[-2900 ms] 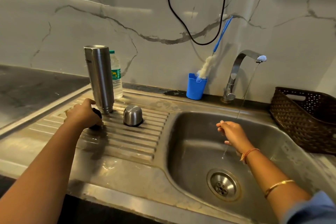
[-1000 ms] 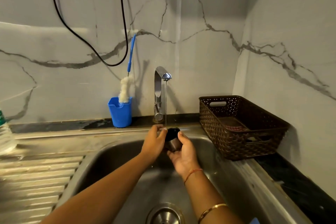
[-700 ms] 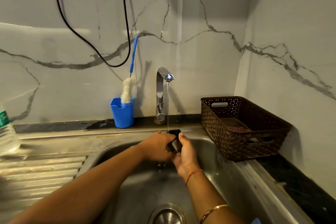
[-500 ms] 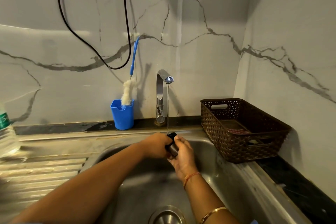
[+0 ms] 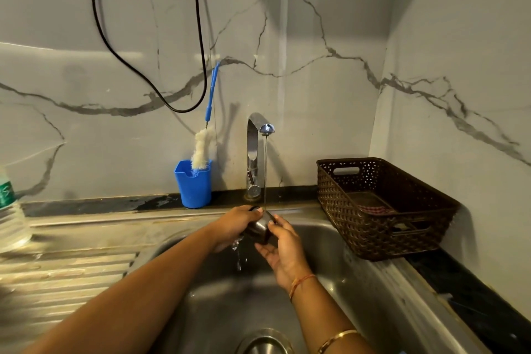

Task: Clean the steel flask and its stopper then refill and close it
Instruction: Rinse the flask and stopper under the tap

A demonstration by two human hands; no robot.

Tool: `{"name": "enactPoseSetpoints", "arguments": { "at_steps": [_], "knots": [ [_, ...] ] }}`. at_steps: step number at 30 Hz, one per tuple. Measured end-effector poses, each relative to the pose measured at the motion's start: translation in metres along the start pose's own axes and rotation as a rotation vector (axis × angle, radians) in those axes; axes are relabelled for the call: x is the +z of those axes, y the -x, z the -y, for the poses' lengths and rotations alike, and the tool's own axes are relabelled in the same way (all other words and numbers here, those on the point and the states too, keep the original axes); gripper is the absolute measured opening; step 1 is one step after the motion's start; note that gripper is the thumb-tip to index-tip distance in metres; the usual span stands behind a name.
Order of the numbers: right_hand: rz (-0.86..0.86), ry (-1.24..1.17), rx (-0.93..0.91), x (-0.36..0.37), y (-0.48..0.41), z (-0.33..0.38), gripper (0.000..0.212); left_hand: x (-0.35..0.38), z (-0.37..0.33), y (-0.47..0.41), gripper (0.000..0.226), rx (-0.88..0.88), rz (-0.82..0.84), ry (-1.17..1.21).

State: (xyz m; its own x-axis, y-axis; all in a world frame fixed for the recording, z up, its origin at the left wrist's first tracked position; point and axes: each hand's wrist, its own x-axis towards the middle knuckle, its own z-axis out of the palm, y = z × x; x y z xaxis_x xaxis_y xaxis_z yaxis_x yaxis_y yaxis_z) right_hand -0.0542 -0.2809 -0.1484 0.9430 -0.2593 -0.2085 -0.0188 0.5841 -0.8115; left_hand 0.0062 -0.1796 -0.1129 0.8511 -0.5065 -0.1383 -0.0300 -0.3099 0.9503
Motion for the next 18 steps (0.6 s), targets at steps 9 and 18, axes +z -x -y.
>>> {"name": "enactPoseSetpoints", "arguments": {
  "at_steps": [9, 18],
  "knots": [
    [-0.119, 0.164, -0.238, 0.005, 0.001, 0.002, 0.050, 0.030, -0.019, 0.001, 0.026, -0.069, -0.071, 0.441],
    [-0.168, 0.287, -0.336, 0.005, 0.002, 0.008, 0.050, 0.029, 0.005, -0.011, 0.048, -0.190, -0.202, 0.808]
  ]
}}
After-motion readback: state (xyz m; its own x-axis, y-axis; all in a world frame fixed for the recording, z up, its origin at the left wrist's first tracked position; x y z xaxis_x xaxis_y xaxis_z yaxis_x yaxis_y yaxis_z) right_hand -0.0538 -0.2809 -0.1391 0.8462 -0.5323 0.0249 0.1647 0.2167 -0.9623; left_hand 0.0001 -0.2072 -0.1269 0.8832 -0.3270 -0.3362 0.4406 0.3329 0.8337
